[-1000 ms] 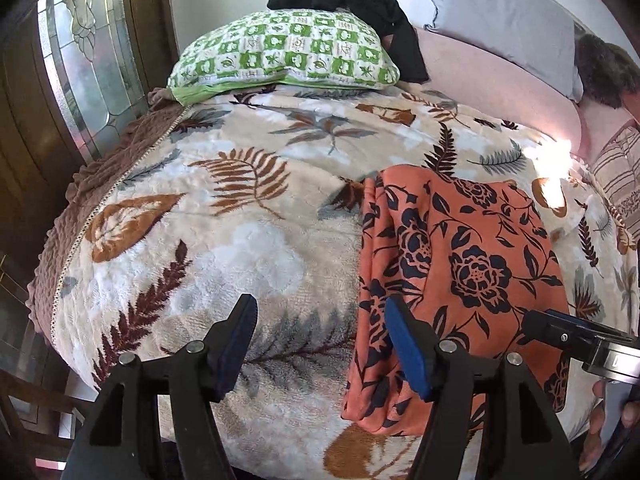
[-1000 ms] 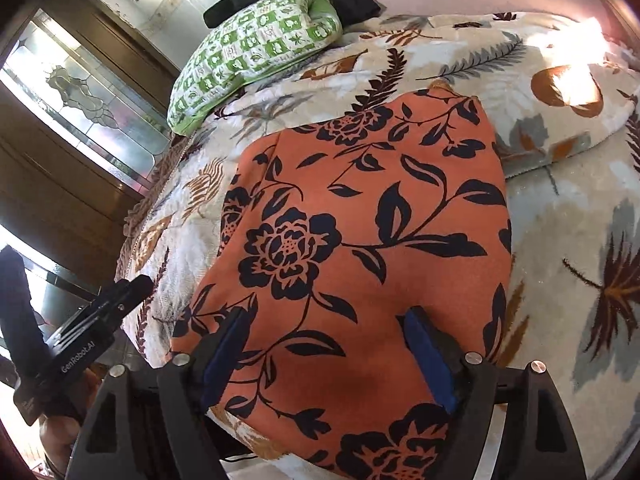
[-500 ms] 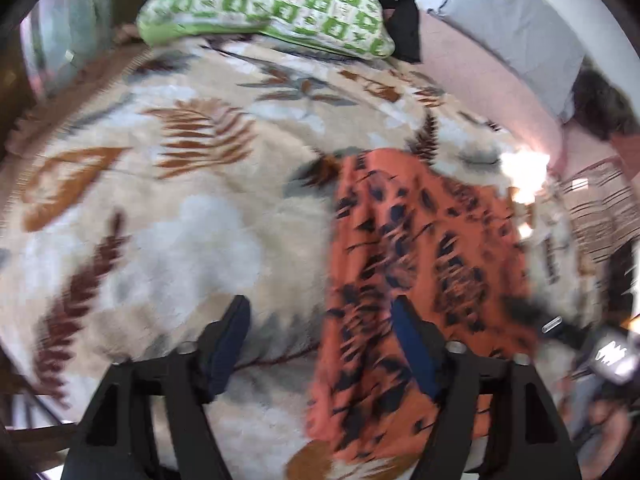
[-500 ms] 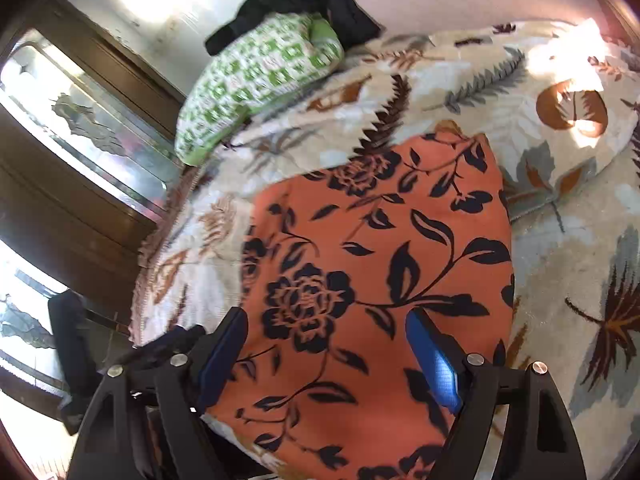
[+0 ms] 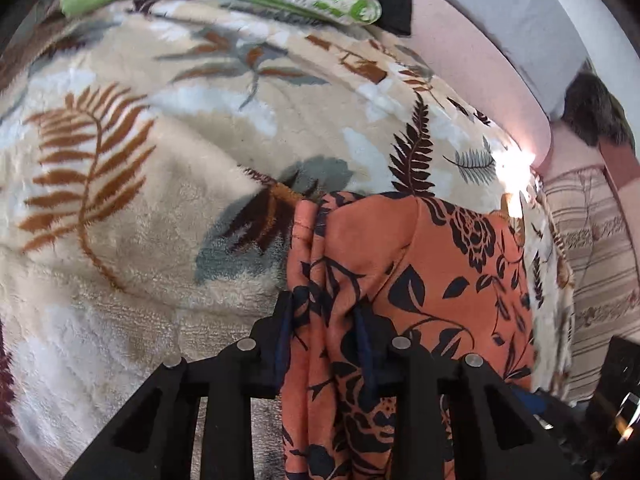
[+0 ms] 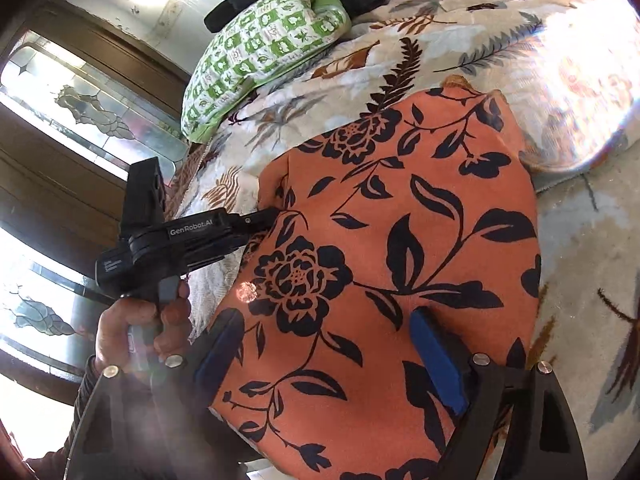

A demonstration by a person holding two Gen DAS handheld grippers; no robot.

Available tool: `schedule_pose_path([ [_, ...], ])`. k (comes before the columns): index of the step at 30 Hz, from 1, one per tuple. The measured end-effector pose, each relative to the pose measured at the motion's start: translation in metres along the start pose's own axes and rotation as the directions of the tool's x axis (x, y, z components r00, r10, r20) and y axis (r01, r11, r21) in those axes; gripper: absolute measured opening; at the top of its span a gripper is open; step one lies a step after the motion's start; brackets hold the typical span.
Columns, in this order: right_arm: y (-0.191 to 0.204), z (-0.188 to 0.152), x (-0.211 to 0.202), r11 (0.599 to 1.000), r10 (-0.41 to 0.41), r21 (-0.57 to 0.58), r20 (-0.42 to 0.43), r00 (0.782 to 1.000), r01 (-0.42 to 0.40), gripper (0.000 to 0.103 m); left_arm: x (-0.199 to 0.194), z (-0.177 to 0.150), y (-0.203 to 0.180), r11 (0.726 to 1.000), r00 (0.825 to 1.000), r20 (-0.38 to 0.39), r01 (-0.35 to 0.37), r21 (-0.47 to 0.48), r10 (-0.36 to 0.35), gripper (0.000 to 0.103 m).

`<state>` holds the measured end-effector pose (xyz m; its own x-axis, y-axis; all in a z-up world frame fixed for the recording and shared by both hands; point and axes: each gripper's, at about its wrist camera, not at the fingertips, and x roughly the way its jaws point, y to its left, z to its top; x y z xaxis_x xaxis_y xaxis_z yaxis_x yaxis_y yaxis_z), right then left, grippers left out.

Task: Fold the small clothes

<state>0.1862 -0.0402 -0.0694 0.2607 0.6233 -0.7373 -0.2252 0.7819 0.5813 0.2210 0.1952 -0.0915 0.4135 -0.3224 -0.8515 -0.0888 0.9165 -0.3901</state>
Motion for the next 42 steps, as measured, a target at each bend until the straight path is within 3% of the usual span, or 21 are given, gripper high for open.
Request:
schedule_pose_path([
  [3,0.002,0.002,-0.005,1.000,0.001,0.016,0.006,1.000,-0.001,0.087,-0.023,-0.008,-0.010,0.999,0.998,0.056,-0.031,0.037,0.029,0.037],
  [4,0.004,0.002,-0.008,1.000,0.011,0.016,0.020,1.000,-0.011,0.087,-0.031,-0.011,-0.017,0.995,0.995,0.077,-0.066,0.069,0.061,0.044],
  [7,0.008,0.001,-0.009,1.000,0.010,0.009,0.023,1.000,-0.010,0.087,-0.053,-0.025,-0.033,0.975,0.977,0.138,-0.178,0.129,0.160,0.056],
  [10,0.010,-0.001,-0.008,1.000,-0.009,0.008,0.019,1.000,0.009,0.087,-0.074,-0.033,-0.028,0.959,0.954,0.189,-0.257,0.122,0.232,0.064],
  [17,0.017,-0.006,-0.007,0.998,-0.055,-0.007,0.017,0.998,0.055,0.087,-0.107,-0.051,-0.029,0.926,0.908,0.273,-0.360,0.115,0.319,0.066],
  [26,0.016,-0.007,-0.005,0.997,-0.071,0.002,0.013,0.997,0.071,0.087,-0.124,-0.055,-0.025,0.926,0.893,0.307,-0.369,0.082,0.328,0.066],
  [32,0.016,-0.007,-0.002,0.997,-0.077,-0.002,0.009,0.997,0.077,0.087,-0.120,-0.054,-0.023,0.930,0.903,0.280,-0.359,0.075,0.326,0.066],
  [36,0.016,-0.007,-0.001,0.997,-0.077,0.001,0.009,0.997,0.077,0.087,-0.110,-0.055,-0.021,0.956,0.939,0.220,-0.285,0.067,0.265,0.066],
  [42,0.017,-0.007,0.000,0.997,-0.081,-0.008,0.006,0.997,0.082,0.089,-0.093,-0.058,-0.017,0.978,0.968,0.153,-0.205,0.041,0.197,0.066],
])
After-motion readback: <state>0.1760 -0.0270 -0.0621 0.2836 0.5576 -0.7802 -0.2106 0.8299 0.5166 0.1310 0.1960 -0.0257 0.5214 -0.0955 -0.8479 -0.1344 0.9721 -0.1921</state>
